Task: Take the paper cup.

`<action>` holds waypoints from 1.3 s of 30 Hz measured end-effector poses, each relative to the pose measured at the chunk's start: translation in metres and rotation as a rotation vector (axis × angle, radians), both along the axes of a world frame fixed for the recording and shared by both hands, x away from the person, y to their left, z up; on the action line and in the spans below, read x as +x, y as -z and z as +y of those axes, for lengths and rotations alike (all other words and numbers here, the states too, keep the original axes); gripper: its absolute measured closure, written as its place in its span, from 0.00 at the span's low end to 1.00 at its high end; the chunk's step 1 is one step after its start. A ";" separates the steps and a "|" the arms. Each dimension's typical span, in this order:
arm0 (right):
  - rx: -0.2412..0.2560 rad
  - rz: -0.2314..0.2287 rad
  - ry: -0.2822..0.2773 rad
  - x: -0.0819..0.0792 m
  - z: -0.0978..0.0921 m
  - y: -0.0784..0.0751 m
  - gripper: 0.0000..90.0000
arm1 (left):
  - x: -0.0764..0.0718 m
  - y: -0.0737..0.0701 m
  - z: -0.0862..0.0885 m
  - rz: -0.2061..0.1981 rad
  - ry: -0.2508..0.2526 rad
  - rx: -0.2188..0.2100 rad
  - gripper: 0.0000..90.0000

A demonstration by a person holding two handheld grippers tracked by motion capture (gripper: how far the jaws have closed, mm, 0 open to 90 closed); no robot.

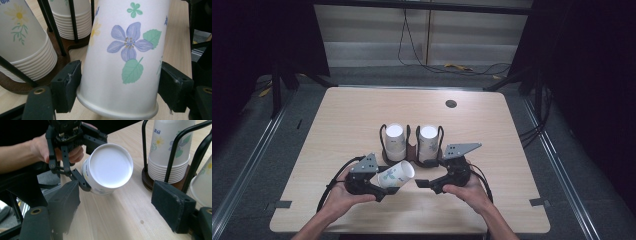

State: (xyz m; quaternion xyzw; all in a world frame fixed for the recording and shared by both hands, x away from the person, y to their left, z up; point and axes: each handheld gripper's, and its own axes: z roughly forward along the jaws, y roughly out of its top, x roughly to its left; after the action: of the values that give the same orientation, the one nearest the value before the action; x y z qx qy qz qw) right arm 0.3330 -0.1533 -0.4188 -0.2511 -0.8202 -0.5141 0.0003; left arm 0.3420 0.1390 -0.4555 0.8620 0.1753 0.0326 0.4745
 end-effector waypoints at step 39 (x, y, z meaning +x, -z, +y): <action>-0.346 0.057 -0.209 0.008 0.024 0.010 0.28 | -0.008 0.006 -0.037 -0.001 0.148 0.160 0.28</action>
State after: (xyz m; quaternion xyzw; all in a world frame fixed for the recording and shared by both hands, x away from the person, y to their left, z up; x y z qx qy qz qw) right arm 0.3410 -0.1288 -0.4287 -0.1753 -0.9176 -0.3553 0.0338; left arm 0.3345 0.1023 -0.4619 0.9078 0.1079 0.0116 0.4052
